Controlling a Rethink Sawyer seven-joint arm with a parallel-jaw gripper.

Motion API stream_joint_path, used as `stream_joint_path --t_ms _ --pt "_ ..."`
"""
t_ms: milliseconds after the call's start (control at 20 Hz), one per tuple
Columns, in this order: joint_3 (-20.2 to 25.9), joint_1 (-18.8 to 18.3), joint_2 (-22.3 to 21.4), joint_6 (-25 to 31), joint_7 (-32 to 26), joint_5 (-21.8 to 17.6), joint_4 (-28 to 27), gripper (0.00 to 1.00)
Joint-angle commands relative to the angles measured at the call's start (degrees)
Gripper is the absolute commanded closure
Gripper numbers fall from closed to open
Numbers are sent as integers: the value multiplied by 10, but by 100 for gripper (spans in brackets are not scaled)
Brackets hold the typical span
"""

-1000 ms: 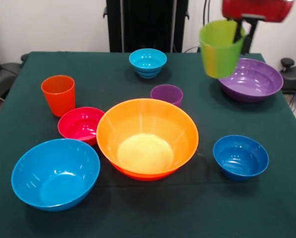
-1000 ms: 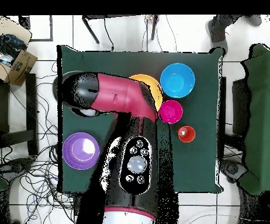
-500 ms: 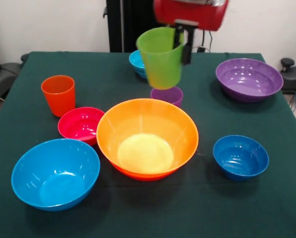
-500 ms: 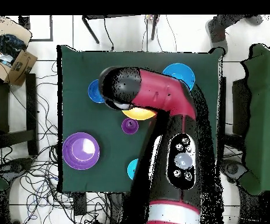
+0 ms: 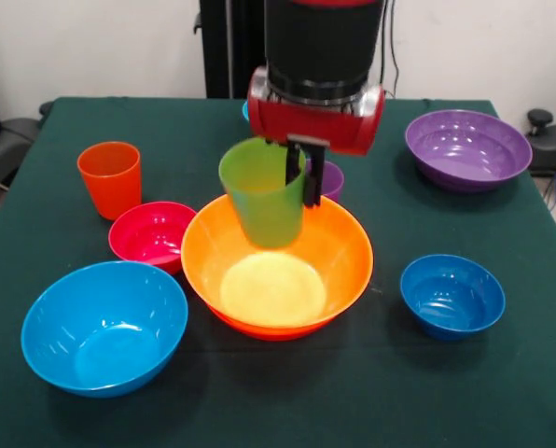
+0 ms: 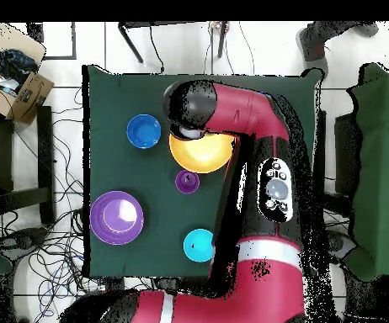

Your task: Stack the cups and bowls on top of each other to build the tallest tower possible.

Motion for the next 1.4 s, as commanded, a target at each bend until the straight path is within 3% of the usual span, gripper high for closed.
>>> stream_joint_path --t_ms 50,950,1400 --pt "91 -14 65 63 -154 -57 -91 100" --pt "90 -40 139 127 -170 -117 -223 100" --pt "100 -39 143 180 -152 -102 -214 100"
